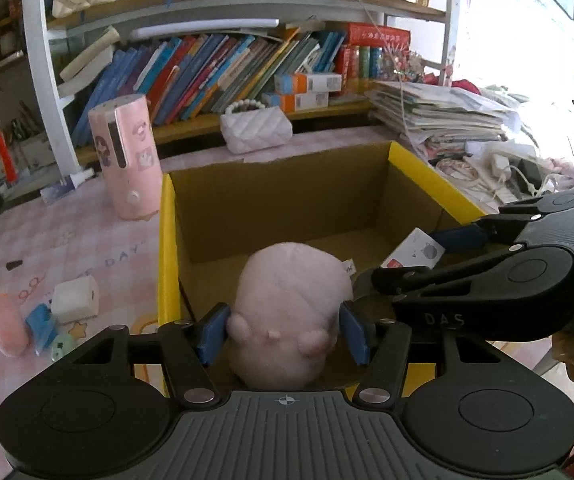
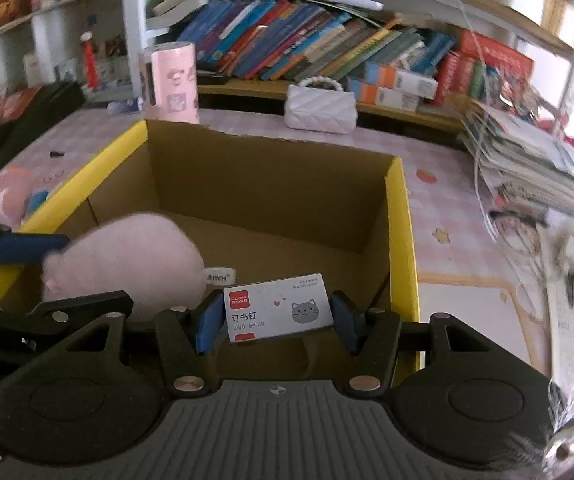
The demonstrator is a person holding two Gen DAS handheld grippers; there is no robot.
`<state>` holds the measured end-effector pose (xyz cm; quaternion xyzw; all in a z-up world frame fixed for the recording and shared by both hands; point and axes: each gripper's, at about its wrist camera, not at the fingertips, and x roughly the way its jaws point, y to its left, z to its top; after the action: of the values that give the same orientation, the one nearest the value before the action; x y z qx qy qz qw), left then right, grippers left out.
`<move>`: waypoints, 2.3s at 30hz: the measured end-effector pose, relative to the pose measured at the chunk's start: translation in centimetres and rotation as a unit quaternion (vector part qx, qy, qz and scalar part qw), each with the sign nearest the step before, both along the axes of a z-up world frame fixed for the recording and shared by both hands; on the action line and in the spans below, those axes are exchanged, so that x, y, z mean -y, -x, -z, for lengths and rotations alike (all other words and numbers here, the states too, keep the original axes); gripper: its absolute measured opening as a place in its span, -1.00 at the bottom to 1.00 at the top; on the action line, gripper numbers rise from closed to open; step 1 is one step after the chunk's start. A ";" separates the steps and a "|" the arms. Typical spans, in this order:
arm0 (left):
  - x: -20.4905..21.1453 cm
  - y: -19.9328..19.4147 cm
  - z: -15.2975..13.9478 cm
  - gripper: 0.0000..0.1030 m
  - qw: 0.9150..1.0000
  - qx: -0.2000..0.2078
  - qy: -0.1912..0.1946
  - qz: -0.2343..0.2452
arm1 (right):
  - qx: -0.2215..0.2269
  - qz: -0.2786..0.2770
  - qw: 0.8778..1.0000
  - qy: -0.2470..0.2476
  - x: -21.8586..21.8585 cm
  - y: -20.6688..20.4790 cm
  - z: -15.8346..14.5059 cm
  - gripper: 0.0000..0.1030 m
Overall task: Organize objects
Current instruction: 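Lower the pink plush into the box with the left tool while the right tool drops the staple box in, then withdraw both open tools from the box toward the remaining items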
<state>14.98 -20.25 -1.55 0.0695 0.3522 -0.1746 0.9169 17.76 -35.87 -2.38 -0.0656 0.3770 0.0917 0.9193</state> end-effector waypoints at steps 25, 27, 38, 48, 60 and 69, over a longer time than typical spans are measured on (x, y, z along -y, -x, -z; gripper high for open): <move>-2.6 4.1 -3.3 0.69 0.992 0.097 0.066 -0.050 | 0.053 0.058 0.997 -0.012 0.2 2.5 -2.0 0.15; -2.9 4.6 -3.5 0.70 0.991 0.102 0.072 -0.051 | 0.064 0.080 0.994 -0.026 0.4 3.6 -2.4 0.15; -4.9 7.8 -3.1 0.71 0.991 0.094 0.082 -0.038 | 0.091 0.176 0.979 -0.045 -0.2 9.3 -3.0 0.19; -8.9 11.3 -1.9 0.72 0.997 0.049 0.056 -0.034 | 0.052 0.197 0.978 -0.047 -4.0 14.2 -1.6 0.26; -13.3 15.5 -0.5 0.72 0.999 0.009 0.033 -0.024 | 0.018 0.186 0.981 -0.049 -9.9 19.4 0.2 0.33; -16.9 17.9 0.6 0.73 0.999 -0.013 0.024 -0.044 | -0.008 0.165 0.984 -0.059 -13.4 21.4 1.3 0.38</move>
<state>-2.97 -3.36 -2.11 0.0297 0.3622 -0.1433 0.9205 -3.66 -22.45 -3.72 0.0528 0.3837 -0.0389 0.9211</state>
